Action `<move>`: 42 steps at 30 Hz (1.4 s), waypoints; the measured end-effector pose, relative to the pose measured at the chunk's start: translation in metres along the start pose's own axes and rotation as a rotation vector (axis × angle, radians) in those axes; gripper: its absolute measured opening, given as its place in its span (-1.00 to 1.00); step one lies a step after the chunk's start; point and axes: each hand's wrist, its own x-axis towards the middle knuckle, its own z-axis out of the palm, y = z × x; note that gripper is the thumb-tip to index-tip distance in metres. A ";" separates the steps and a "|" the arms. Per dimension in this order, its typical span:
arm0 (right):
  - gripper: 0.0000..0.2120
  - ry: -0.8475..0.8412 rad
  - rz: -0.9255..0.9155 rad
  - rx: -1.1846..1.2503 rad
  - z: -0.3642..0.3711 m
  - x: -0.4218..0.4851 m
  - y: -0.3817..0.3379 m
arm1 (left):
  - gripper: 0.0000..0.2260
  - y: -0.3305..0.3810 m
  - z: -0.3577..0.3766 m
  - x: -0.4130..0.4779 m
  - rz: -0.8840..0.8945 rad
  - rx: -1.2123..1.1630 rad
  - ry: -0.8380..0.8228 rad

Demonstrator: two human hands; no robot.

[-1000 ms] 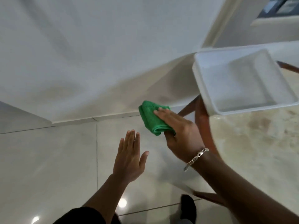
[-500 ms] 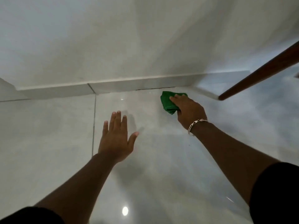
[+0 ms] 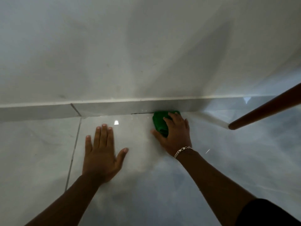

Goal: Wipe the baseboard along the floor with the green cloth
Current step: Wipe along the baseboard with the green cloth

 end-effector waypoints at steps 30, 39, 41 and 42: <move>-0.68 0.196 0.030 -0.003 0.037 0.023 -0.038 | -0.11 -0.002 -0.003 0.010 -0.022 0.058 -0.061; -0.67 0.289 0.290 -0.003 0.022 0.035 -0.022 | -0.13 -0.012 -0.003 0.007 -0.035 0.044 -0.039; -0.70 0.233 0.257 0.051 0.035 0.031 -0.068 | -0.12 -0.014 -0.003 0.009 -0.029 0.050 -0.046; -0.70 0.190 0.223 0.081 0.039 0.027 -0.083 | -0.12 -0.015 -0.003 0.010 -0.032 0.047 -0.053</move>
